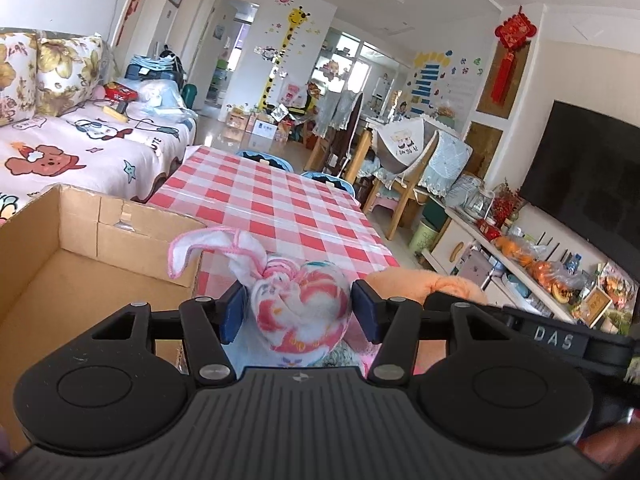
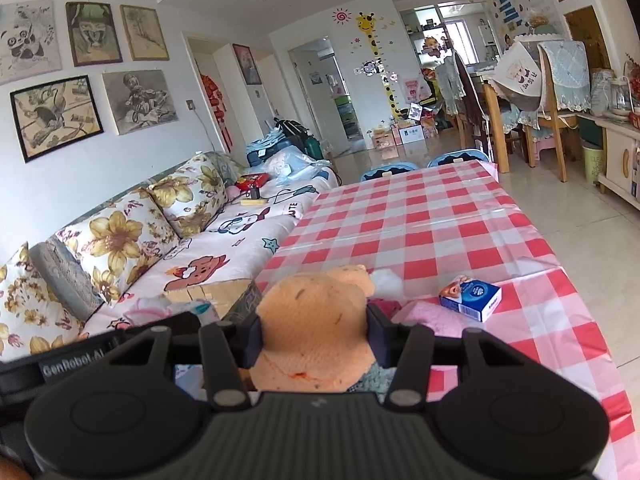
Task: Organize soft objects
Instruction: 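Carry the orange plush into the cardboard box and open the right gripper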
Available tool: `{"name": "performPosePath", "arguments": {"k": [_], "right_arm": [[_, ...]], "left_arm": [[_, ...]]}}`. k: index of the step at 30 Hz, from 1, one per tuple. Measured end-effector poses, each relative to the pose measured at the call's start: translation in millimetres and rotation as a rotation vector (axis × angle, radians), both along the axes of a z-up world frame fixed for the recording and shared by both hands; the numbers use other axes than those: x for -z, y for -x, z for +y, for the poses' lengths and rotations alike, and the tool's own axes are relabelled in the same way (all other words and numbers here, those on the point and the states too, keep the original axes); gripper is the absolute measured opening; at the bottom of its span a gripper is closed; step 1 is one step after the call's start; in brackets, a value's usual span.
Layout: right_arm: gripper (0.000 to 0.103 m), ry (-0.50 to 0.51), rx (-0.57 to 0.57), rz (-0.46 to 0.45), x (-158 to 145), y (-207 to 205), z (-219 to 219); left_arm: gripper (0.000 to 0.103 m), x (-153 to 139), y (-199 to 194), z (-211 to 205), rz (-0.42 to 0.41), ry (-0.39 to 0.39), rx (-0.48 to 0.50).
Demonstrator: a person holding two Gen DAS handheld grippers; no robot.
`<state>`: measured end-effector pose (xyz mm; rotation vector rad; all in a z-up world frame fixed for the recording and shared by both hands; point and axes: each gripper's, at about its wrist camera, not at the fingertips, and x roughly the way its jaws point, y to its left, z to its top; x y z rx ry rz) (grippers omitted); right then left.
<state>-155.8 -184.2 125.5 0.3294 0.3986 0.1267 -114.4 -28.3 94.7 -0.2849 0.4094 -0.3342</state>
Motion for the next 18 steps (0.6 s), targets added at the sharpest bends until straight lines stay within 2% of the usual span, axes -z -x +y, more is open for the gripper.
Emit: {"name": "performPosePath", "arguments": {"k": [6, 9, 18], "right_arm": [[0.051, 0.006, -0.002, 0.004, 1.7, -0.2, -0.3], [0.051, 0.0, -0.003, 0.005, 1.8, -0.4, -0.5], [0.051, -0.008, -0.073, 0.007, 2.1, -5.2, 20.0]], "left_arm": [[0.059, -8.1, 5.3, 7.1, -0.051, 0.016, -0.021], [0.052, -4.9, 4.9, 9.8, -0.045, 0.013, -0.036], [0.049, -5.2, 4.9, 16.0, -0.042, -0.017, -0.086]]}}
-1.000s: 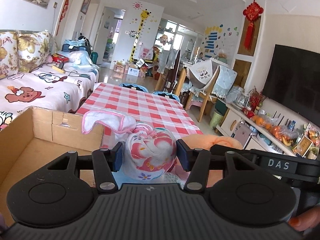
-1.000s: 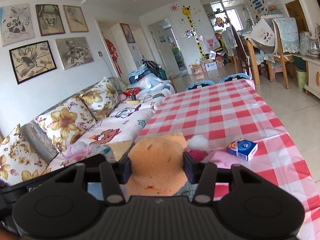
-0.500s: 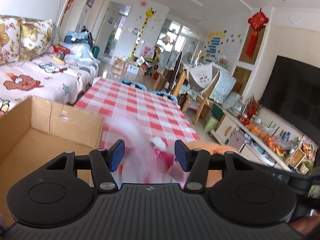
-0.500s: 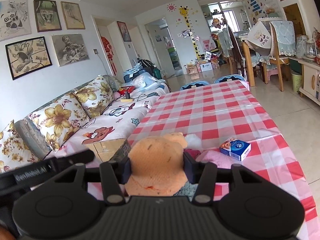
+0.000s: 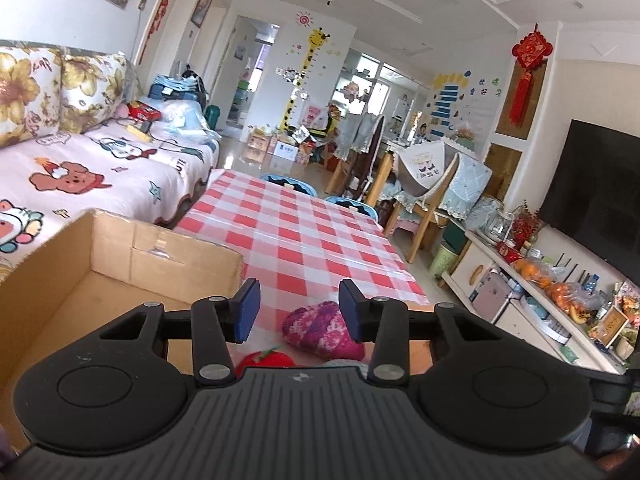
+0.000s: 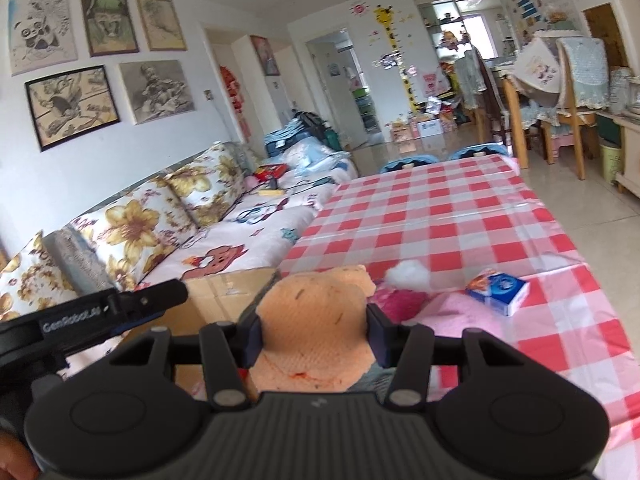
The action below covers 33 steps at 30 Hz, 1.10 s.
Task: Organize soft objects
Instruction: 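Carry the orange plush into the cardboard box and open the right gripper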
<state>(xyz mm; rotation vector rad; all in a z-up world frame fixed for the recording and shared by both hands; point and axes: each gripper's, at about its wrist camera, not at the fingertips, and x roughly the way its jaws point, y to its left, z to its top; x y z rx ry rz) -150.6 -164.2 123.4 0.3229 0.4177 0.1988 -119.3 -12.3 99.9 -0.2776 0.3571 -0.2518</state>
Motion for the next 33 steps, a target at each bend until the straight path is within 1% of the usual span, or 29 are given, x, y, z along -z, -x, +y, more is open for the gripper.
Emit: {"name": "performPosePath", "arguments": {"k": [7, 14, 16, 19, 20, 21, 23, 24, 27, 29, 31, 33], "right_arm": [[0.051, -0.001, -0.12, -0.011, -0.1, -10.9, 37.0], [0.051, -0.006, -0.239, -0.034, -1.3, -21.4, 78.0], [0.051, -0.009, -0.263, -0.03, -0.5, -24.3, 87.3], [0.052, 0.001, -0.295, -0.011, 4.3, -28.2, 101.5], [0.053, 0.003, -0.312, 0.002, 7.3, -29.5, 106.1], [0.057, 0.003, -0.324, 0.013, 9.6, -29.5, 109.3], [0.064, 0.006, -0.325, 0.025, 13.4, -29.3, 112.0], [0.071, 0.008, -0.323, 0.024, 13.6, -28.7, 111.4], [0.073, 0.011, -0.271, -0.007, 9.7, -21.5, 98.0], [0.073, -0.012, -0.219, -0.018, 6.2, -19.2, 82.6], [0.074, -0.026, -0.157, -0.011, 5.0, -19.0, 64.3], [0.074, -0.029, -0.093, 0.016, 7.0, -19.7, 44.7]], "left_arm": [[0.049, -5.9, 5.0, 20.6, -0.031, -0.041, -0.071], [0.049, -4.9, 7.0, 47.3, -0.018, -0.058, -0.14], [0.049, -5.0, 9.8, 53.2, -0.017, -0.068, -0.157], [0.049, -4.8, 10.8, 64.2, -0.004, -0.058, -0.174], [0.05, -4.6, 10.7, 67.0, 0.0, -0.055, -0.178], [0.052, -4.4, 10.3, 67.8, 0.004, -0.056, -0.181], [0.056, -4.6, 8.4, 66.9, 0.01, -0.06, -0.188], [0.057, -4.4, 9.0, 64.6, 0.012, -0.063, -0.188], [0.063, -4.5, 10.1, 59.1, 0.011, -0.068, -0.178], [0.067, -4.2, 11.8, 54.5, 0.01, -0.069, -0.161], [0.07, -2.2, 13.0, 49.9, 0.009, -0.074, -0.132], [0.071, 0.6, 16.4, 42.1, 0.011, -0.091, -0.09]]}}
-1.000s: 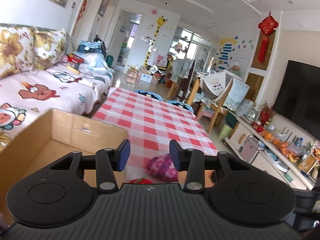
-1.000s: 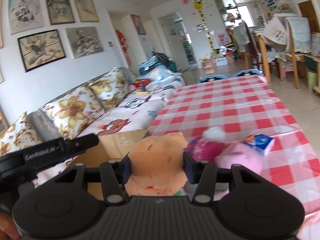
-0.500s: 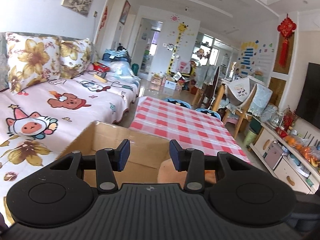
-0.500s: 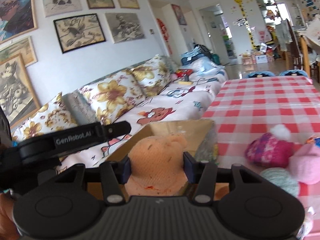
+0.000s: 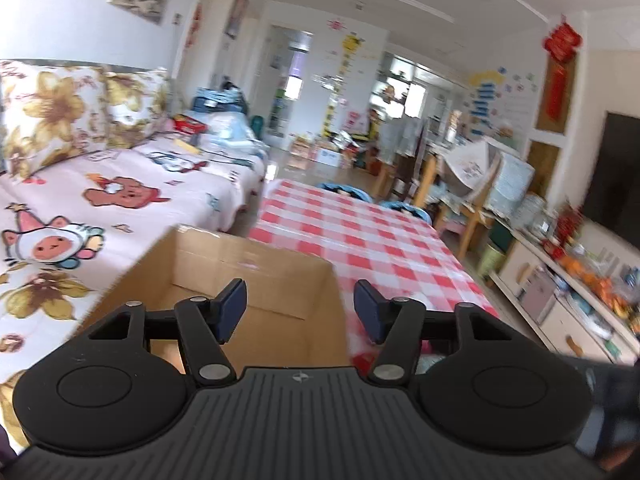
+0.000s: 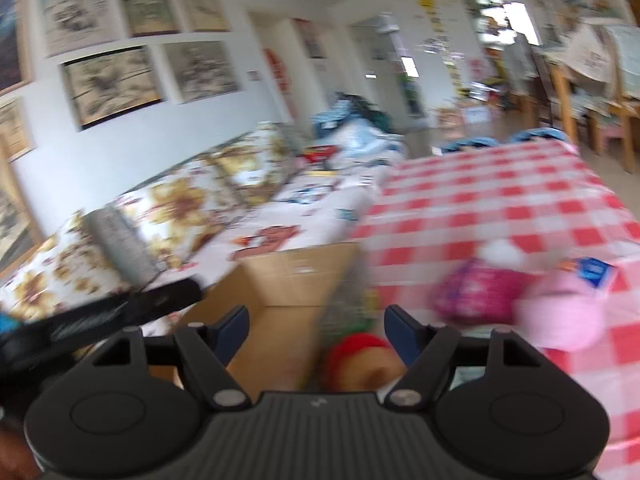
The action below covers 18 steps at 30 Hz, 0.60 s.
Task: Organize soft objects
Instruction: 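Carry the orange plush into the cardboard box and open the right gripper, then grasp the light blue fluffy ball with the left gripper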
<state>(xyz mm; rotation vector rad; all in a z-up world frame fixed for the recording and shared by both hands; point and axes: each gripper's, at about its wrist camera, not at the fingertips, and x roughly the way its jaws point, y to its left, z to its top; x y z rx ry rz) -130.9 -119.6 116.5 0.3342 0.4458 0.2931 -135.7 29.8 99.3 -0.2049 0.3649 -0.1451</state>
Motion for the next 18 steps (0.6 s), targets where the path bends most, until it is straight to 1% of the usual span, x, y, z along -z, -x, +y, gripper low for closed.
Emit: {"name": "performPosePath", "arguments": {"k": [3, 5, 6, 8, 10, 13, 14, 18], "right_arm": [[0.075, 0.019, 0.098, 0.054, 7.4, -1.4, -25.9], [0.077, 0.037, 0.147, 0.086, 13.4, -1.8, -38.7], [0.079, 0.045, 0.166, 0.101, 15.9, -1.6, -44.6], [0.081, 0.064, 0.187, 0.116, 21.0, -0.9, -51.5], [0.084, 0.08, 0.196, 0.131, 25.4, 1.3, -57.9], [0.089, 0.092, 0.191, 0.152, 32.3, 2.8, -64.0], [0.089, 0.099, 0.186, 0.155, 34.3, 2.7, -66.2], [0.093, 0.13, 0.161, 0.179, 44.8, 4.4, -77.0]], "left_arm": [[0.076, 4.6, 5.2, -12.3, 0.01, -0.028, 0.069], [0.082, 7.2, 10.3, -20.3, 0.017, -0.046, 0.115], [0.084, 8.0, 12.8, -24.7, 0.021, -0.054, 0.142], [0.09, 10.0, 18.6, -31.8, 0.027, -0.07, 0.2], [0.092, 13.4, 24.4, -37.2, 0.035, -0.088, 0.246], [0.095, 21.5, 33.7, -49.5, 0.069, -0.118, 0.319], [0.097, 25.0, 37.6, -54.3, 0.079, -0.134, 0.343], [0.098, 42.6, 53.8, -73.6, 0.118, -0.21, 0.428]]}}
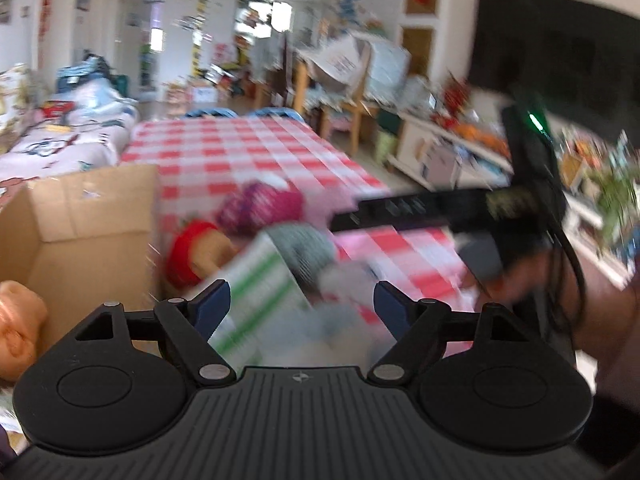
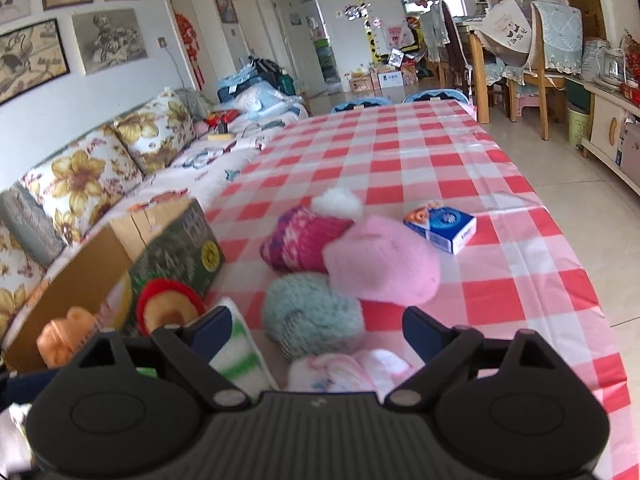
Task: Organize soft objects
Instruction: 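Grasp the light blue fluffy ball with the left gripper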
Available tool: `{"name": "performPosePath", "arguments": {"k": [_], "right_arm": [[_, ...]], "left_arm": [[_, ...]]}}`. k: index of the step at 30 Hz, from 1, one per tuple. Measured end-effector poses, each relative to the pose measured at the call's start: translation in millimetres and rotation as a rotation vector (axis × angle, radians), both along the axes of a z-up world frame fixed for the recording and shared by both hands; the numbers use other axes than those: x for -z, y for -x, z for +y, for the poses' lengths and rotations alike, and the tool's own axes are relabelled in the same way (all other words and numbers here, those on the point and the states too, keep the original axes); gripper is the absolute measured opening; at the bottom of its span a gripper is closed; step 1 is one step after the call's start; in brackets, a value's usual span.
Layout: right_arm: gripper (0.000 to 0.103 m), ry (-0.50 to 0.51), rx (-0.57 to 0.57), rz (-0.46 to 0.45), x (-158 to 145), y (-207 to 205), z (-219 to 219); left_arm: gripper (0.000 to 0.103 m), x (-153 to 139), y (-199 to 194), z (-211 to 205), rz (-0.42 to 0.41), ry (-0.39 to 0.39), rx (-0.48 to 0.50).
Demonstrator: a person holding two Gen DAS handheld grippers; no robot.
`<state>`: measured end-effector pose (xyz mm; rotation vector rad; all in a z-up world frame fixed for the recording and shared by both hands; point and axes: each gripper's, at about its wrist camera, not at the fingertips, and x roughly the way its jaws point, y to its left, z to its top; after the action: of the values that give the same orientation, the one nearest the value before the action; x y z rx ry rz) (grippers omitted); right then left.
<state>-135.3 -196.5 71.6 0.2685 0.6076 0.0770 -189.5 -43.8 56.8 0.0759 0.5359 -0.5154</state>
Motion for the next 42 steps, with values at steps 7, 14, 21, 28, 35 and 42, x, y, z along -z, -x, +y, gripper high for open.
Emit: {"name": "performPosePath", "arguments": {"k": [7, 14, 21, 28, 35, 42], "right_arm": [[0.095, 0.018, -0.05, 0.079, 24.2, -4.9, -4.4], [0.095, 0.049, -0.082, 0.109, 35.2, -10.7, -4.3], [0.095, 0.033, -0.086, 0.141, 44.3, -17.7, -5.7], [0.095, 0.018, -0.121, 0.161, 40.2, -12.0, 0.3], [0.087, -0.102, -0.145, 0.177, 23.6, 8.5, 6.1], [0.083, -0.239, -0.139, 0.14, 7.0, 16.3, 3.1]], "left_arm": [[0.098, 34.9, 11.7, -23.4, 0.071, -0.122, 0.065], [0.098, 57.6, -4.8, -35.7, 0.076, -0.198, -0.004], [0.084, 71.6, -16.2, -50.9, 0.099, -0.221, -0.013], [0.058, 72.3, -25.0, -57.7, 0.103, -0.209, -0.034], [0.054, 64.1, -27.3, -49.1, 0.057, -0.153, -0.079], [0.052, 56.6, -24.6, -49.0, -0.027, -0.105, -0.112]]}}
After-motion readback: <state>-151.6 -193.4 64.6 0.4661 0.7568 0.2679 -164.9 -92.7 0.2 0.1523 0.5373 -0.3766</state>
